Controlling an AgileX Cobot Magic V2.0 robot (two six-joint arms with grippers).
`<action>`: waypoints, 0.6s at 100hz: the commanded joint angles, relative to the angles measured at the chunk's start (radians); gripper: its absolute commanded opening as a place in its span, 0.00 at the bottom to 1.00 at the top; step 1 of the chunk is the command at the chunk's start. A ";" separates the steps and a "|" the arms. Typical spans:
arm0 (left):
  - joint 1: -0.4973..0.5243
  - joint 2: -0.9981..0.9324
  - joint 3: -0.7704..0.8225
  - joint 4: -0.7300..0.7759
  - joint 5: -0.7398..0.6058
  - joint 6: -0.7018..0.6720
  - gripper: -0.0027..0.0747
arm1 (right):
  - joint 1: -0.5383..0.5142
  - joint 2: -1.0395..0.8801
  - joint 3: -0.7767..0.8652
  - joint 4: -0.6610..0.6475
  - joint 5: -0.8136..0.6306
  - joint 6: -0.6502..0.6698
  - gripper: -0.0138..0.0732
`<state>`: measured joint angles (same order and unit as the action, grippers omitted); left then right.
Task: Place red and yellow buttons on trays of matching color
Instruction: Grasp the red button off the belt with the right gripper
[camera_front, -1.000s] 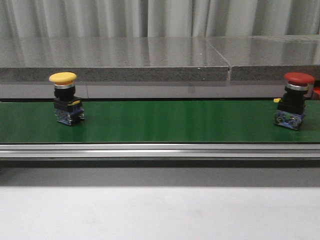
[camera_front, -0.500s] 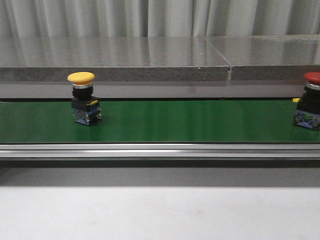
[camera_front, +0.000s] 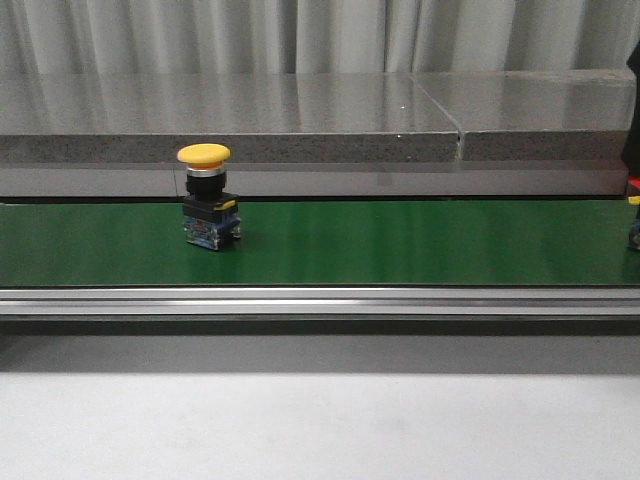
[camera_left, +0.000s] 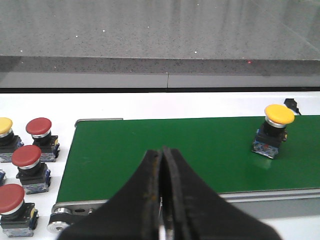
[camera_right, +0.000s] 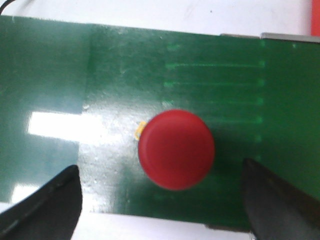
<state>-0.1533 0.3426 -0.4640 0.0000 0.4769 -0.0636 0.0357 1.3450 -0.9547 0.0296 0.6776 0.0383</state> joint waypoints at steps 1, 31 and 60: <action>-0.009 0.007 -0.026 -0.008 -0.071 0.000 0.01 | -0.015 0.006 -0.047 -0.015 -0.069 -0.012 0.89; -0.009 0.007 -0.026 -0.008 -0.071 0.000 0.01 | -0.112 0.079 -0.059 -0.017 -0.087 -0.012 0.50; -0.009 0.007 -0.026 -0.008 -0.071 0.000 0.01 | -0.115 0.081 -0.107 -0.030 -0.084 -0.014 0.18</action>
<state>-0.1533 0.3426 -0.4640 0.0000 0.4802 -0.0636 -0.0722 1.4539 -1.0049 0.0152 0.6330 0.0360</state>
